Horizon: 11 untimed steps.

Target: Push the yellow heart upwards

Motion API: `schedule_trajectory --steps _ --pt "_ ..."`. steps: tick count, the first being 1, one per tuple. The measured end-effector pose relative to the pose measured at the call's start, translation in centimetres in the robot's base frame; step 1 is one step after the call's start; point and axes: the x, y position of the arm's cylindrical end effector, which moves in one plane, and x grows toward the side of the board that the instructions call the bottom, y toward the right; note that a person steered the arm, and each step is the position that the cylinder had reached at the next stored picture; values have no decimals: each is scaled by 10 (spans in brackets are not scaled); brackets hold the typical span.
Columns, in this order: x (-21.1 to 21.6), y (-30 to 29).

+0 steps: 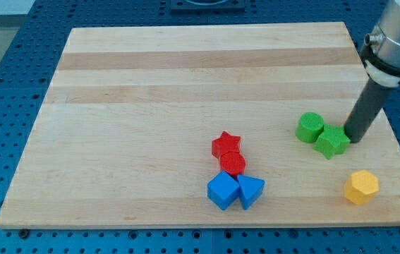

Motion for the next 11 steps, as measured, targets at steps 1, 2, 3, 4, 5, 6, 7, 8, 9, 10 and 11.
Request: schedule_trajectory --steps 1,2,3,4,5,6,7,8,9,10,11 --pt "14 -18" --pt "40 18" --pt "42 88" --pt "7 106" --pt "-1 60" --pt "0 36" --pt "-31 22" --pt "-60 10" --pt "-71 0" --pt "-46 -17" --pt "-43 -58"
